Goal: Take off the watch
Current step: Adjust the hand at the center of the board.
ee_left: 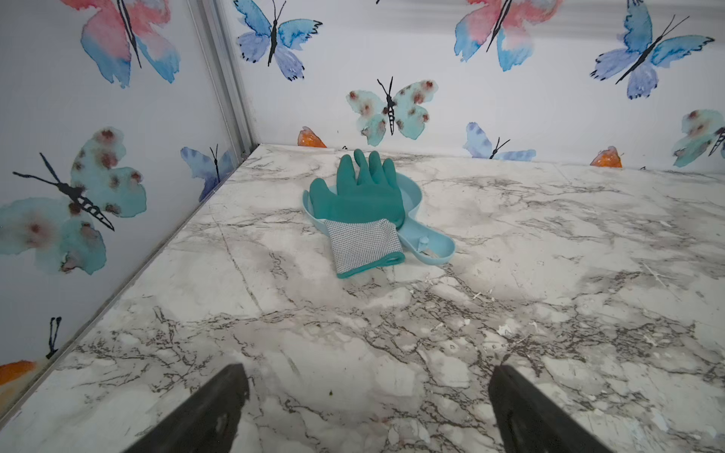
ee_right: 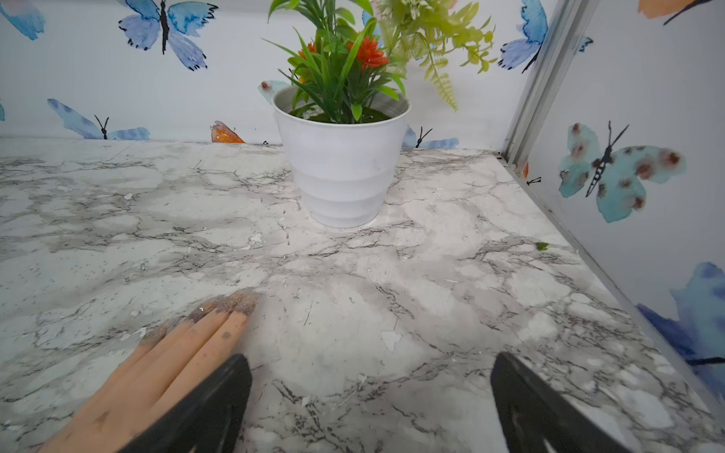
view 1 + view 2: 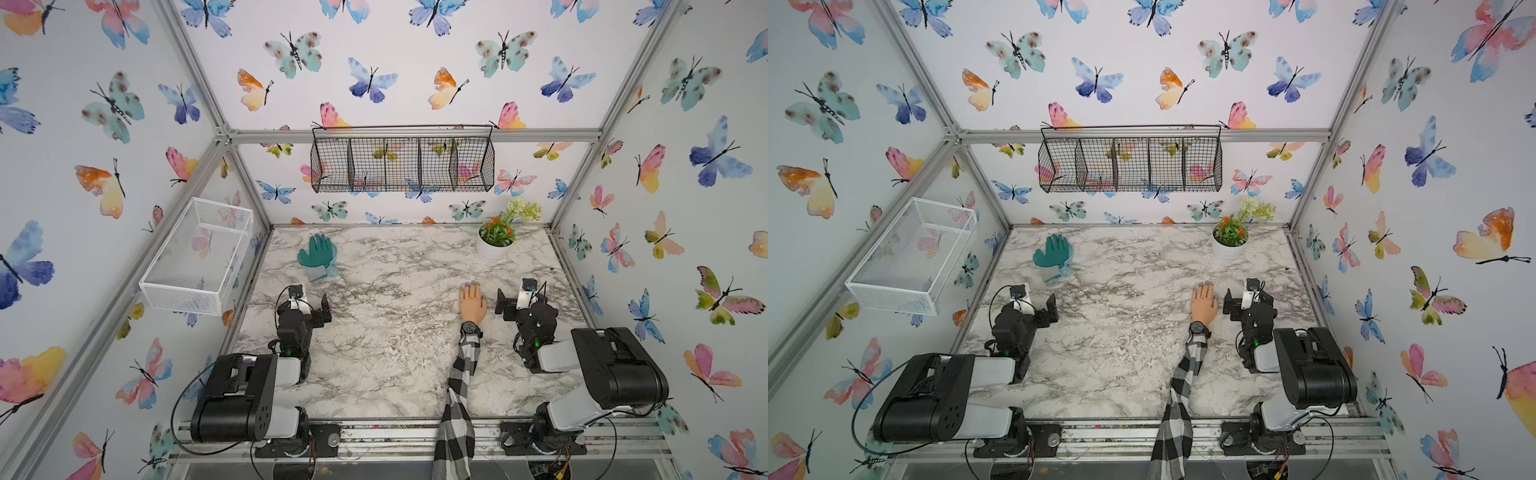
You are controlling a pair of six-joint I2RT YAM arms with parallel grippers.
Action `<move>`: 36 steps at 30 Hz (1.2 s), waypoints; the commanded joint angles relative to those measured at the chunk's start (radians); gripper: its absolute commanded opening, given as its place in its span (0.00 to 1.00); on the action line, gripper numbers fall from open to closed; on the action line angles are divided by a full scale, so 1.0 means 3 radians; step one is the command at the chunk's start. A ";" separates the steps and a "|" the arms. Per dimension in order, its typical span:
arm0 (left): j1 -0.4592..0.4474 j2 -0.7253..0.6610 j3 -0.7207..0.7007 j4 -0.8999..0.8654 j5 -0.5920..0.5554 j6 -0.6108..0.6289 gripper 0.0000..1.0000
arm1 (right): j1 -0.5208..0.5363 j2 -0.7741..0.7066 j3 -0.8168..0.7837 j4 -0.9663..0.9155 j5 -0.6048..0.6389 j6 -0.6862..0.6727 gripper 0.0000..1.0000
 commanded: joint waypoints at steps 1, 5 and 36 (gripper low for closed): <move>-0.0009 0.0017 0.0036 0.0073 -0.0034 0.0043 0.98 | -0.0013 0.0013 0.0024 0.0034 -0.0017 0.0030 0.98; -0.0011 0.0020 0.0036 0.0079 -0.0034 0.0036 0.98 | -0.0013 0.0018 0.0028 0.0028 -0.0017 0.0034 0.98; -0.0360 -0.0198 0.2134 -0.3619 -0.0059 -0.1295 0.98 | -0.0016 -0.0659 0.1765 -0.3964 -0.0539 0.1635 0.99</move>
